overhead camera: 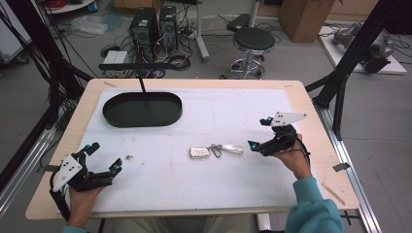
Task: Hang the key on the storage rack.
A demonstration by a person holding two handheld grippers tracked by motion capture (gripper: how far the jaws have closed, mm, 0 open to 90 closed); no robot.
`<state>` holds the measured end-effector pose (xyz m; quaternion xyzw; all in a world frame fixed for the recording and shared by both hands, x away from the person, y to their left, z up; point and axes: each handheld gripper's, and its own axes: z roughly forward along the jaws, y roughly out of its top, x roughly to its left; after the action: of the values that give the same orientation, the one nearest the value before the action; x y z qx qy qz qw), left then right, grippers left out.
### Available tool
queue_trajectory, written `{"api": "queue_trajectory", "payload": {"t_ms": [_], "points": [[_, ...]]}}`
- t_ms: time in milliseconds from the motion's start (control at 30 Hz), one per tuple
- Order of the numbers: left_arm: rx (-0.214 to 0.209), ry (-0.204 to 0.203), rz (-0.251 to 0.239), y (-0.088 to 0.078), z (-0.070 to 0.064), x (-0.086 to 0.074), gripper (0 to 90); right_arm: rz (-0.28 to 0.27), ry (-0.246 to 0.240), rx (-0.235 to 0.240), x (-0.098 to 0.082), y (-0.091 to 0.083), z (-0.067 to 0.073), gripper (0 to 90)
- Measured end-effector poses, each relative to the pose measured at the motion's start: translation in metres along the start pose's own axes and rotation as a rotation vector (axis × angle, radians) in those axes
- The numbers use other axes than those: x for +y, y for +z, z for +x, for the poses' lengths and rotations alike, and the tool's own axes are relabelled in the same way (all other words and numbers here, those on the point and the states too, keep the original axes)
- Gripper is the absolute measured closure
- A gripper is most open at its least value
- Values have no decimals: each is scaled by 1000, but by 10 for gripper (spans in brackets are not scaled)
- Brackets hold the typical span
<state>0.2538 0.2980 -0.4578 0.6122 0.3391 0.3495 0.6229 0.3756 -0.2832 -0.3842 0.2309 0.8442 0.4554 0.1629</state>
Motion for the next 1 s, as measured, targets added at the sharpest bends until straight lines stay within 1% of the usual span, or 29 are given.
{"api": "queue_trajectory", "payload": {"t_ms": [100,167,200,233,300,333,367,400,433,467,533,600,633,700,733,767,800,833,900,933,967,1000], "points": [[1,-1,0,0,0,0,17,30,-14,12,3,6,-3,17],[0,-3,0,0,0,0,17,38,-12,17,4,8,-3,17],[0,-2,1,0,0,0,17,53,-4,43,5,12,-5,17],[0,-2,2,0,0,0,17,70,-6,60,6,15,-6,18],[1,-2,1,0,0,0,17,119,-21,82,6,20,-5,18],[1,-2,1,0,0,0,17,119,-21,82,6,20,-5,18],[0,-2,1,0,0,0,17,164,-39,104,7,25,-3,21],[0,-2,2,0,0,0,17,175,-52,110,7,28,-2,23],[0,-2,2,0,0,0,17,175,-52,110,7,28,-2,23],[0,-2,4,0,0,0,17,198,-62,128,7,32,0,45],[1,-2,4,0,0,0,17,222,-79,137,7,36,3,46],[2,-3,5,0,0,0,17,232,-74,140,7,38,3,49],[2,-3,4,0,0,0,17,260,-67,156,6,42,3,59],[2,-3,5,0,0,0,17,289,-67,160,5,46,3,66],[2,-3,5,0,0,0,17,300,-62,170,4,47,3,93],[2,-4,5,0,0,0,17,312,-67,179,4,48,2,151],[3,-4,5,0,0,0,17,318,-74,190,4,49,2,172],[1,-3,5,0,0,0,17,321,-79,192,3,50,2,172],[2,-5,5,0,0,0,17,328,-71,194,3,51,2,175],[3,-4,5,0,0,0,17,344,-80,198,3,53,2,219],[3,-4,5,0,0,0,17,344,-80,198,3,53,2,219],[2,-3,5,0,0,0,17,356,-86,204,4,55,1,253]]}}
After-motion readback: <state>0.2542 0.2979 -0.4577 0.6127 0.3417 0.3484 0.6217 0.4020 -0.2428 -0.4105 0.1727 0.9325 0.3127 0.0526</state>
